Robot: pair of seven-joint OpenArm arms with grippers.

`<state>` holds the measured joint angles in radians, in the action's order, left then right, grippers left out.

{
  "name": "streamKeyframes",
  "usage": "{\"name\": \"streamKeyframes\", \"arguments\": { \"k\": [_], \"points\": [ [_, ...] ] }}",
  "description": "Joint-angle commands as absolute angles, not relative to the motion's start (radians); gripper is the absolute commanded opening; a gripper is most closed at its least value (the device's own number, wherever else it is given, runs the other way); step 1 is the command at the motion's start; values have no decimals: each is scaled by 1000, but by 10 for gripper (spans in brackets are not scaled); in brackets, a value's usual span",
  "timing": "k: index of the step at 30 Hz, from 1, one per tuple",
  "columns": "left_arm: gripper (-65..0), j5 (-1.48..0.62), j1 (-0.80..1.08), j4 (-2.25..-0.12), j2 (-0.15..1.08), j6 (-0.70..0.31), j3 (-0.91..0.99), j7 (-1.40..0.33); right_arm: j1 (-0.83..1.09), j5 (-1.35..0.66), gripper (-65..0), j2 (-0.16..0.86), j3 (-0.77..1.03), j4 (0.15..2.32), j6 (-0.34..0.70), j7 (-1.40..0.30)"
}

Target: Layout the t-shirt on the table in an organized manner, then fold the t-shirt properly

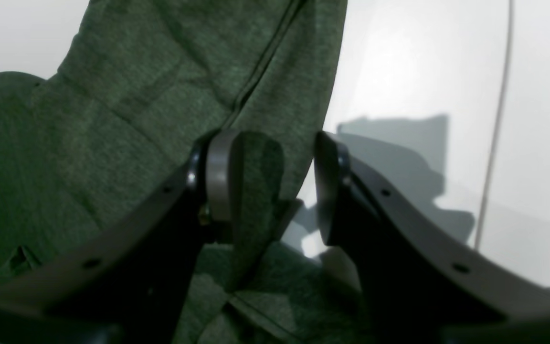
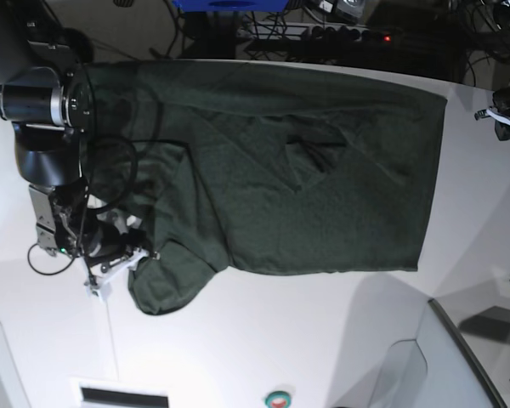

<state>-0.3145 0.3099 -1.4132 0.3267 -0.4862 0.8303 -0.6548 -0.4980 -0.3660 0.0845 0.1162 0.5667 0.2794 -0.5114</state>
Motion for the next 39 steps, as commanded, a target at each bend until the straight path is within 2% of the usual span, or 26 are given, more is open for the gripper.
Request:
{"name": "streamKeyframes", "arguments": {
  "k": [1, 3, 4, 6, 11, 19, 24, 28, 34, 39],
  "points": [
    [-650, -323, 309, -1428, 349, -483, 839, -638, -529, -378, -477, 88, 117, 576, 288, -495],
    [-650, -323, 311, -1428, 349, -483, 839, -638, -529, -378, -608, 88, 117, 576, 288, -495],
    [-650, -323, 311, -1428, 349, -483, 839, -638, -530, -378, -650, 90, 117, 581, 288, -495],
    [-650, -323, 311, -1428, 352, -483, 839, -638, -533, -378, -635, 94, 117, 584, 288, -496],
    [-650, -323, 312, -1426, 363, -483, 839, -638, -518, -378, -650, 96, 116, 647, 289, -516],
    [-650, -323, 312, -1428, 364, -483, 839, -638, -317, -384, -650, 45, 117, 1265, 289, -780],
    [-650, -323, 305, -1428, 364, -483, 835, -638, -191, -386, -650, -1, 114, 1523, 291, -912],
    [-650, -323, 303, -1428, 364, -483, 831, -638, -65, -386, -650, -22, 24, 1667, 291, -941],
    [-650, -323, 303, -1426, 364, -483, 831, -638, 110, -386, -650, -27, -154, 1796, 291, -937],
    [-650, -323, 303, -1426, 364, -483, 832, -638, 182, -386, -647, -42, -231, 1762, 289, -937]
  ]
}}
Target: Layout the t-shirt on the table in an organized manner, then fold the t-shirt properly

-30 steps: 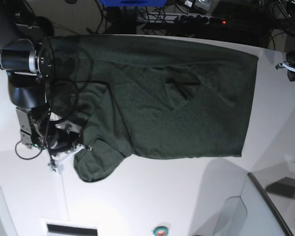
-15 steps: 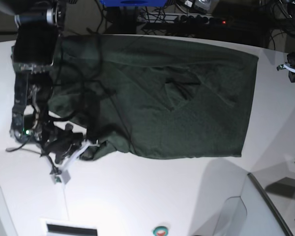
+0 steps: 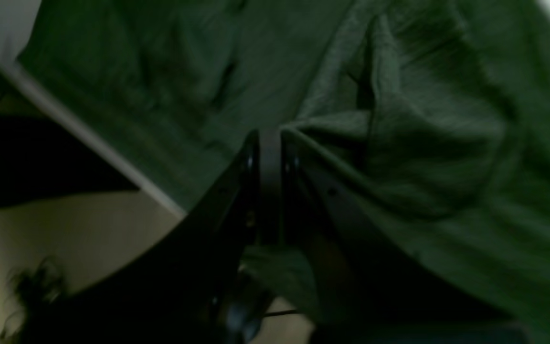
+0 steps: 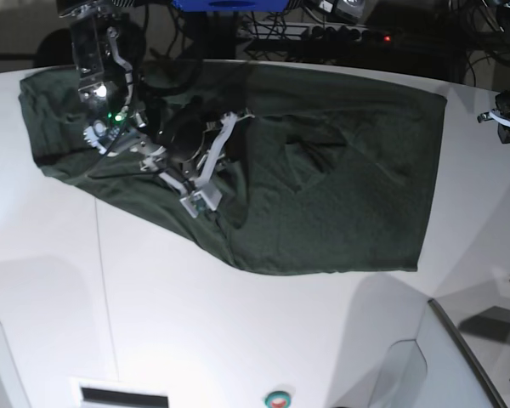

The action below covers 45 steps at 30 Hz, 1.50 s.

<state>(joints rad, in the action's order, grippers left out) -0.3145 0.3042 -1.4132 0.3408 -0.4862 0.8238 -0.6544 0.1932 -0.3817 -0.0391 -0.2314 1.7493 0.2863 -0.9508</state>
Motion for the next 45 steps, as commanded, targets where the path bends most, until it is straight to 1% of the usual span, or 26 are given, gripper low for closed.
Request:
{"name": "streamKeyframes", "arguments": {
  "k": [1, 3, 4, 5, 7, 9, 12, 14, 16, 20, 22, 24, 27, 28, 32, 34, 41, 42, 43, 45],
  "points": [
    [-650, -323, 303, -1426, 364, -483, 832, -638, 185, -386, -639, -42, -232, 1742, 289, -938],
    [-650, -323, 303, -1426, 364, -483, 831, -638, 188, -386, -584, -42, -232, 1715, 289, -943],
    [-650, -323, 303, -1426, 364, -483, 831, -638, 189, -386, -542, -36, -232, 1712, 289, -943],
    [-650, -323, 303, -1426, 364, -483, 831, -638, 193, -384, -500, -33, -234, 1718, 289, -944],
    [-650, -323, 303, -1426, 364, -483, 831, -638, 203, -374, -446, -15, -236, 1751, 285, -940],
    [-650, -323, 303, -1426, 364, -483, 832, -638, 202, -321, -437, 15, -268, 1784, 272, -938],
    [-650, -323, 305, -1426, 364, -483, 837, -638, 162, -136, -431, 39, -386, 1785, 150, -937],
    [-650, -323, 305, -1426, 364, -483, 839, -638, 140, -25, -431, 45, -473, 1770, 104, -937],
    [-650, -323, 308, -1429, 364, -483, 839, -638, 117, 65, -429, 42, -547, 1764, 81, -937],
    [-650, -323, 325, -1426, 364, -483, 848, -638, 68, 147, -429, 36, -650, 1735, 76, -937],
    [-650, -325, 344, -1431, 363, -484, 891, -636, 38, 173, -429, 19, -682, 1679, 76, -937],
    [-650, -325, 354, -1428, 363, -484, 929, -636, 16, 208, -429, -2, -691, 1610, 76, -926],
    [-650, -325, 364, -1428, 363, -486, 993, -636, -2, 255, -429, -33, -688, 1529, 76, -860],
    [-650, -325, 372, -1426, 363, -503, 1013, -636, -13, 269, -429, -41, -688, 1498, 76, -845],
    [-650, -325, 383, -1426, 363, -628, 1079, -636, -35, 312, -429, -77, -688, 1389, 76, -811],
    [-650, -323, 383, -1426, 361, -662, 1099, -636, -36, 332, -429, -82, -687, 1362, 76, -785],
    [-650, -323, 383, -1425, 360, -674, 1109, -636, -59, 335, -437, -82, -687, 1319, 76, -762],
    [-650, -323, 383, -1425, 360, -674, 1107, -636, -64, 334, -444, -82, -687, 1307, 76, -762],
    [-650, -323, 383, -1425, 360, -674, 1104, -636, -67, 334, -473, -82, -687, 1294, 76, -762],
    [-650, -314, 383, -1425, 358, -674, 1102, -636, -81, 334, -587, -82, -687, 1273, 76, -760]
  ]
}}
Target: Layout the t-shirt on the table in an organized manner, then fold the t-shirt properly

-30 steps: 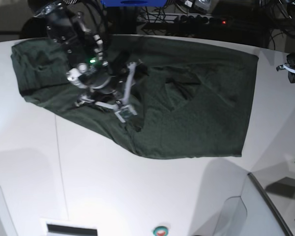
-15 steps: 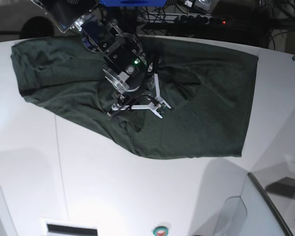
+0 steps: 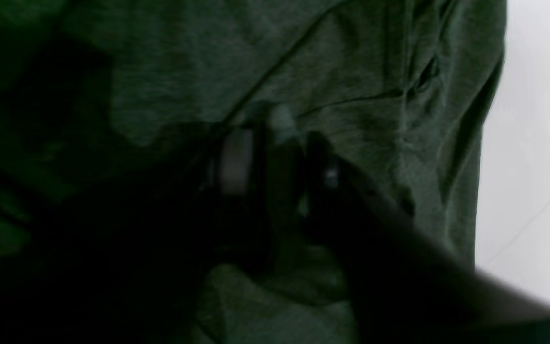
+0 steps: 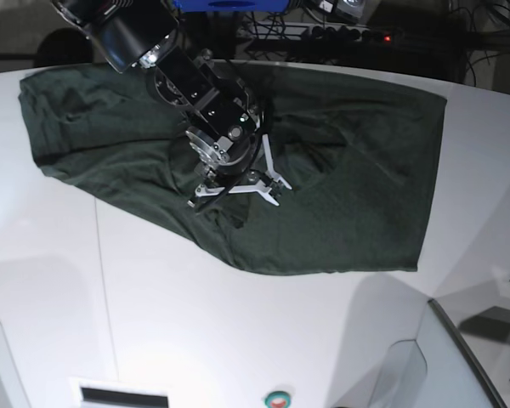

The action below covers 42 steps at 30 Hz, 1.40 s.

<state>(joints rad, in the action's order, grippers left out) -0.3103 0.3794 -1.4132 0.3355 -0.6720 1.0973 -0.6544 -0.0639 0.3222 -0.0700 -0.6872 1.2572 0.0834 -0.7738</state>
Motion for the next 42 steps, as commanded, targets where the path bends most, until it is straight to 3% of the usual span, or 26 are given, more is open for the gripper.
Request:
{"name": "streamKeyframes", "arguments": {
  "k": [1, 8, 17, 25, 42],
  "points": [
    [-650, -297, 381, -1425, 357, -674, 1102, -636, -84, 332, -644, -82, -687, 1270, 76, -760],
    [-650, -219, 372, -1389, 358, -694, 1101, -636, -47, 332, -645, -120, -699, 1380, 85, -768],
    [-650, -206, 383, -1403, 361, -694, 1101, -636, -104, 332, -647, -153, -997, 1460, 77, -766],
    [-650, -36, 381, -1403, 357, -694, 1027, -636, -196, 332, -647, -157, -1162, 1495, 84, -746],
    [-650, -31, 383, -1541, 308, -694, 963, -644, -255, 331, -645, -157, -1349, 1391, 87, -486]
  ]
}}
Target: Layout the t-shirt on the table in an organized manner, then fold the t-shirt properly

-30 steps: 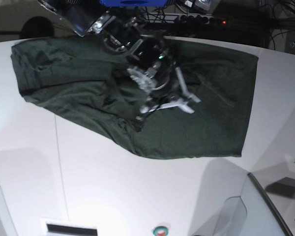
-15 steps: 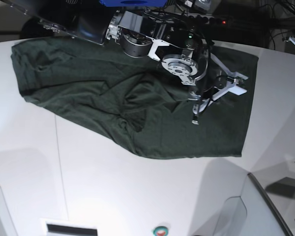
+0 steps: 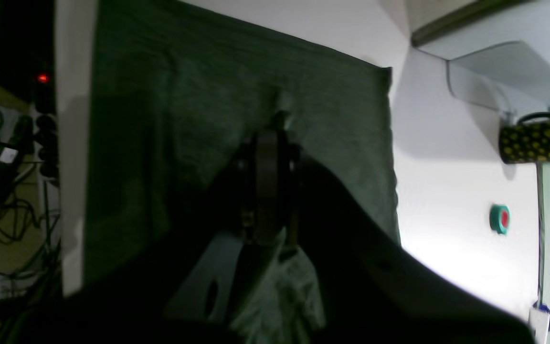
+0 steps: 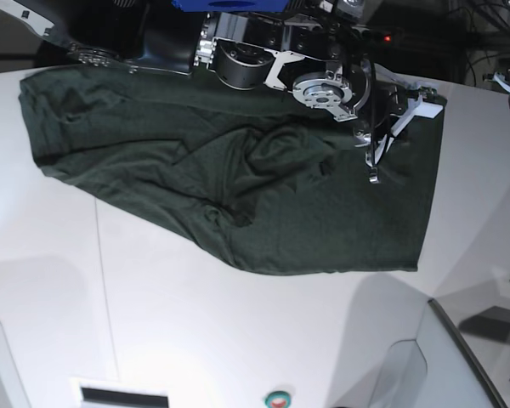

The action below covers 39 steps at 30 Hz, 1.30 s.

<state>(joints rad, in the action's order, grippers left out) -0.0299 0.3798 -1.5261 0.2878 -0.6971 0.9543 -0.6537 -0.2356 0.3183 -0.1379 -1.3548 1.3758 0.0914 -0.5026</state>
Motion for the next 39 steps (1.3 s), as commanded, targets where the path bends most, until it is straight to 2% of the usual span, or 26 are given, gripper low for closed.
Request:
{"name": "streamKeyframes", "arguments": {
  "k": [1, 12, 16, 18, 22, 23, 28, 32, 34, 37, 39],
  "points": [
    [-650, -31, 383, -1541, 308, -694, 963, -644, -255, 331, -645, -157, -1349, 1383, 87, -466],
    [-650, -31, 384, -1543, 271, -694, 963, -644, -269, 329, -642, -157, -1349, 1300, 87, -289],
    [-650, -31, 384, -1543, 263, -694, 963, -644, -288, 216, -627, -157, -1348, 1265, 77, -243],
    [-650, -31, 384, -1543, 263, -694, 963, -644, -302, 131, -537, -157, -1326, 1273, 76, -231],
    [-650, -31, 384, -1543, 263, -694, 963, -644, -295, 81, -266, -156, -1214, 1339, 76, -246],
    [-650, -31, 384, -1543, 263, -694, 963, -642, -291, 81, -242, -153, -1170, 1374, 76, -272],
    [-650, -31, 375, -1535, 263, -694, 963, -641, -202, 82, -240, -67, -845, 1593, 76, -504],
    [-650, -39, 372, -1537, 260, -694, 951, -639, -133, 82, -252, 47, -572, 1718, 76, -737],
    [-650, -39, 372, -1549, 252, -694, 915, -638, -77, 82, -318, 133, -470, 1764, 81, -825],
    [-650, -38, 369, -1558, 242, -690, 862, -636, 53, 82, -432, 246, -384, 1816, 84, -832],
    [-650, -33, 338, -1557, 236, -688, 829, -636, 145, 82, -438, 303, -375, 1842, 84, -794]
  ]
}}
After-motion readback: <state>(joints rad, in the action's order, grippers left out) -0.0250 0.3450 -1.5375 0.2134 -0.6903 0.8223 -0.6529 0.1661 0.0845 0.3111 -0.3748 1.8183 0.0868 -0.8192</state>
